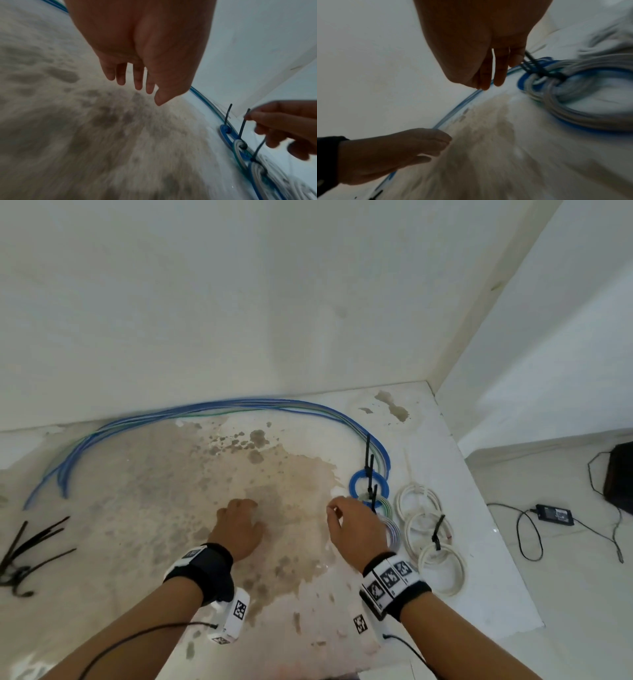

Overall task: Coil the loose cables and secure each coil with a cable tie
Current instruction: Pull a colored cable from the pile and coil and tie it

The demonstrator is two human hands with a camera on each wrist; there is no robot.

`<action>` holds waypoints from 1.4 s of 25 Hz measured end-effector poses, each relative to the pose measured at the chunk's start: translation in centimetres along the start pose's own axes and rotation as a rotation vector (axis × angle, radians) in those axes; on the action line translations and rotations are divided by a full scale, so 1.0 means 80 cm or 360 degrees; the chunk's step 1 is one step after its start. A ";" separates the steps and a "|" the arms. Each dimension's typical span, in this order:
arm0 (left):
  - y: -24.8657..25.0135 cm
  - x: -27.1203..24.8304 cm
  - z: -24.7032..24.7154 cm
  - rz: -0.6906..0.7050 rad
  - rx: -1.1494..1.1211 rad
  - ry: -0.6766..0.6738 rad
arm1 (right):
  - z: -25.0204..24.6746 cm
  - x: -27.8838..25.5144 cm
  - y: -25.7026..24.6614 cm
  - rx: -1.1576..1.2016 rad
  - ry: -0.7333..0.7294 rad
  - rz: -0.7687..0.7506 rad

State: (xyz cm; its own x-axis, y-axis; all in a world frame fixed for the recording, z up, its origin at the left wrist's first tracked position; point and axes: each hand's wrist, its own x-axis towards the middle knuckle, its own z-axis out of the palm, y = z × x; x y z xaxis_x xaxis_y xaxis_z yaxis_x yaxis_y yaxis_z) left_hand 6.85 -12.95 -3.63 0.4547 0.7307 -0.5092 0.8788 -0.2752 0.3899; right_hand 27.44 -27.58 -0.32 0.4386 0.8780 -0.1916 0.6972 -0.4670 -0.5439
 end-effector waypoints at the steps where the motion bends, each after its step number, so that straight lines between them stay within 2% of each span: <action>1: 0.006 0.012 -0.011 0.0022 -0.0021 -0.0006 | -0.009 0.027 -0.017 -0.0012 -0.0070 -0.0035; 4: 0.028 0.057 -0.045 0.0162 -0.0149 -0.0007 | -0.038 0.129 -0.052 -0.0223 -0.0163 -0.0079; 6: 0.047 0.091 -0.064 0.0232 -0.0196 -0.0022 | -0.065 0.202 -0.057 -0.0406 -0.0199 -0.0020; 10: 0.086 0.163 -0.089 0.0343 -0.0264 -0.0115 | -0.112 0.323 -0.012 -0.0917 -0.0388 0.0137; 13: 0.106 0.207 -0.096 0.0394 -0.0332 -0.0131 | -0.106 0.370 0.035 -0.1119 -0.0611 0.0218; 15: 0.116 0.229 -0.096 0.0406 -0.0341 -0.0170 | -0.091 0.386 0.050 -0.1171 -0.0759 0.0256; 18: 0.130 0.253 -0.098 0.0401 -0.0342 -0.0219 | -0.075 0.399 0.059 -0.1167 -0.0820 0.0224; 20: 0.137 0.264 -0.098 0.0422 -0.0309 -0.0223 | -0.074 0.403 0.060 -0.1189 -0.0761 0.0167; 25: 0.150 0.281 -0.108 0.0455 -0.0221 -0.0178 | -0.102 0.419 0.050 -0.1021 -0.0438 0.0113; 31: 0.161 0.285 -0.111 0.0443 -0.0335 -0.0196 | -0.116 0.414 0.043 -0.0865 -0.0341 0.0153; 35: 0.184 0.280 -0.108 0.0465 -0.0484 -0.0214 | -0.128 0.401 0.033 -0.0857 -0.0281 0.0045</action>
State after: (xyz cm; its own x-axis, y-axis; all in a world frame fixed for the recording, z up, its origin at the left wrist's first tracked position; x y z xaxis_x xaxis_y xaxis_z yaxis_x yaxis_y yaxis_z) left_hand 28.73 4.75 -2.66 0.7101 0.5565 -0.4314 0.6371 -0.2469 0.7301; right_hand 49.12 -1.73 0.48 0.3920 0.8471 -0.3588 0.8978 -0.4373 -0.0518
